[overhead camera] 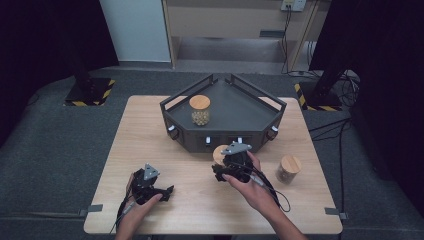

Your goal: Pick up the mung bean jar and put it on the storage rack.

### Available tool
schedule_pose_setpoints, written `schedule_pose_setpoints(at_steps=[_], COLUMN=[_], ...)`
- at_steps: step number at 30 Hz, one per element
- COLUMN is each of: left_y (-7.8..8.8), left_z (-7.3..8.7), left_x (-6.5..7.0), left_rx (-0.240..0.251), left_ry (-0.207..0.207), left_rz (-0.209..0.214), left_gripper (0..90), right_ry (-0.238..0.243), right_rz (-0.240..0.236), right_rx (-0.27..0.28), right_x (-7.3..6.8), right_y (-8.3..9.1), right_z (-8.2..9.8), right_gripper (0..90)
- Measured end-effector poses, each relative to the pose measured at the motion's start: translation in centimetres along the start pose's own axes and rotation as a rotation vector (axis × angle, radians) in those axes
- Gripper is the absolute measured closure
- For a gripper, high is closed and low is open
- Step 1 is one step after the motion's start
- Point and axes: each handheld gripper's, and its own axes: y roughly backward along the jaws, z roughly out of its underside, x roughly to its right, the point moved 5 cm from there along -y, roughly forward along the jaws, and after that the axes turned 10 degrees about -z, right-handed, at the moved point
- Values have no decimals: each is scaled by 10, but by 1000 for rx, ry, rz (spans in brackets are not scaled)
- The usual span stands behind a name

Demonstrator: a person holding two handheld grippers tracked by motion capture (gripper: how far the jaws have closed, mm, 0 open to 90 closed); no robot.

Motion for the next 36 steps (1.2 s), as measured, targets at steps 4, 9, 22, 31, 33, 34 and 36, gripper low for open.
schedule_pose_setpoints(at_steps=[4,9,22,31,33,34,36], left_y=[0,0,0,0,0,0,0], left_z=[0,0,0,0,0,0,0], left_x=[0,0,0,0,0,0,0], left_rx=[0,0,0,-1,0,-1,0], left_ry=[0,0,1,1,1,1,1], left_rz=[0,-1,-2,-2,-2,-2,-2], left_gripper=[0,0,0,0,0,0,0], right_ry=[9,27,47,42,40,41,42], right_rz=[4,1,5,11,18,22,29], right_rx=[3,3,4,16,17,19,20], right_x=[1,0,3,8,9,9,11], right_y=[6,14,25,32,34,34,35], right_z=[-4,-13,-32,-43,-46,-47,-50], right_gripper=[250,250,250,250,251,251,250])
